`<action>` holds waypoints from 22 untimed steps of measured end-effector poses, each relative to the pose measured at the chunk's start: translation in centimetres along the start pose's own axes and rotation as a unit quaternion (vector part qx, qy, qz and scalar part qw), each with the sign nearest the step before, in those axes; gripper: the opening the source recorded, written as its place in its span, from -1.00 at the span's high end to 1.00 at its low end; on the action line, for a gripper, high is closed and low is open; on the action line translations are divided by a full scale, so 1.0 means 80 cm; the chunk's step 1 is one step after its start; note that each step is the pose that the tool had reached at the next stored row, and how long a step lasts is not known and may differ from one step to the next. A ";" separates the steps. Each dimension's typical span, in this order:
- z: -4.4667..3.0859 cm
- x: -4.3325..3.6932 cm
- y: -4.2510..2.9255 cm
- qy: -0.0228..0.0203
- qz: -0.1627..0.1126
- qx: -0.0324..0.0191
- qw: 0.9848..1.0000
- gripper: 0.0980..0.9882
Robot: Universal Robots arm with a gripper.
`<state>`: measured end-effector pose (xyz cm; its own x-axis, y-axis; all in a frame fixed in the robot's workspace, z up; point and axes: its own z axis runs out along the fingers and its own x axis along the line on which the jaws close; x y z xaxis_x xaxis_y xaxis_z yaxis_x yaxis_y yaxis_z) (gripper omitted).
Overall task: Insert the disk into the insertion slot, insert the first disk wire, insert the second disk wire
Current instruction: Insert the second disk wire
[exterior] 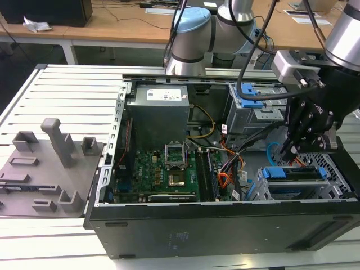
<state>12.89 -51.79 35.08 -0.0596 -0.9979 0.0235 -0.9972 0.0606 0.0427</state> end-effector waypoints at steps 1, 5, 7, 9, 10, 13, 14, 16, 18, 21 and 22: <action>0.0007 0.002 -0.0012 0.000 0.000 0.000 1.000 0.86; 0.0036 0.010 -0.0049 0.000 0.000 0.000 1.000 0.86; 0.0063 0.013 -0.0086 0.000 0.000 0.000 1.000 0.86; 0.0073 0.013 -0.0119 0.000 0.000 0.000 1.000 0.86; 0.0075 0.013 -0.0133 0.000 0.000 0.000 1.000 0.86; 0.0076 0.013 -0.0162 0.000 0.000 0.000 1.000 0.86; 0.0077 0.014 -0.0162 0.000 0.000 0.000 1.000 0.86; 0.0081 0.017 -0.0170 0.000 -0.001 0.000 1.000 0.86; 0.0085 0.017 -0.0197 0.000 -0.001 0.000 1.000 0.86; 0.0089 0.018 -0.0205 0.000 -0.001 0.000 1.000 0.86; 0.0092 0.019 -0.0206 0.000 -0.001 0.000 1.000 0.86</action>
<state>14.41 -53.39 34.31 -0.0572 -0.9981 0.0235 -0.9974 0.0581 0.0427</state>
